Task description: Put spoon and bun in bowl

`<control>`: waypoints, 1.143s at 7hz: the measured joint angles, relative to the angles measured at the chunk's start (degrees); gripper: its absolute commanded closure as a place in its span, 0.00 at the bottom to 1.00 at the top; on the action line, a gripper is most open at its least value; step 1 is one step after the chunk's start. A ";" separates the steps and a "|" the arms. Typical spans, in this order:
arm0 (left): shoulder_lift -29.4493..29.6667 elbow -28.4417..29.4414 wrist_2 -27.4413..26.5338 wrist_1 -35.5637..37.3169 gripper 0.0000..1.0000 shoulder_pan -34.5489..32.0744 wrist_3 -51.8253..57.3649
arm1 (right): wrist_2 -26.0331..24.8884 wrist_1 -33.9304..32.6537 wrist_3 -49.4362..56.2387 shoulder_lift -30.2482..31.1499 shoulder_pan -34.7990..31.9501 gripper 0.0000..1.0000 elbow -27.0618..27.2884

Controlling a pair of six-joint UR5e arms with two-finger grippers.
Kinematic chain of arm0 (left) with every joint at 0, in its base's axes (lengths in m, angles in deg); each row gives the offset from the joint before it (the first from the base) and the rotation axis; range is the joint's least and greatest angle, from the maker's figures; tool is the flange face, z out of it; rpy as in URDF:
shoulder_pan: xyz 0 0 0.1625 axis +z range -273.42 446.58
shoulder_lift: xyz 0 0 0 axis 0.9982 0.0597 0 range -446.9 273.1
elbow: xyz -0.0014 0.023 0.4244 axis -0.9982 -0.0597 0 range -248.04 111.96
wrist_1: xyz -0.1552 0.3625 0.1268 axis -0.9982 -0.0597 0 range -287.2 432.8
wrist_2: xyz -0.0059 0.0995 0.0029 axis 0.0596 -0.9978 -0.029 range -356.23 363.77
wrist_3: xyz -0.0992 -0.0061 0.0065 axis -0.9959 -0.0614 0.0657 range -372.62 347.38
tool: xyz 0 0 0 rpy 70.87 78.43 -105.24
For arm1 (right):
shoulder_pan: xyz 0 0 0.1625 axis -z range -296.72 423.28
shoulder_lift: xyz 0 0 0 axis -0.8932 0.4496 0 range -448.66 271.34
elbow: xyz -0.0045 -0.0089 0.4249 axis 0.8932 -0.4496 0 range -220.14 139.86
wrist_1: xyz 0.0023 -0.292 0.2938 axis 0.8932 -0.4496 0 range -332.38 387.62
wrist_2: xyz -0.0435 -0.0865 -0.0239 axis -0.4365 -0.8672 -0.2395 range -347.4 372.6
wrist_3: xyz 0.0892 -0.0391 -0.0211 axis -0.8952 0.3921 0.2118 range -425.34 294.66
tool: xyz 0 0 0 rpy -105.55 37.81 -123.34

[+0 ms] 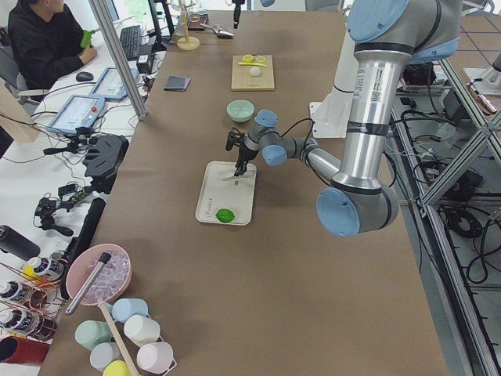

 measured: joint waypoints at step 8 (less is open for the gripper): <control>-0.05 0.97 -0.17 0.16 1.00 0.69 -0.30 | -1.15 -0.04 -2.69 -1.35 3.29 0.00 0.39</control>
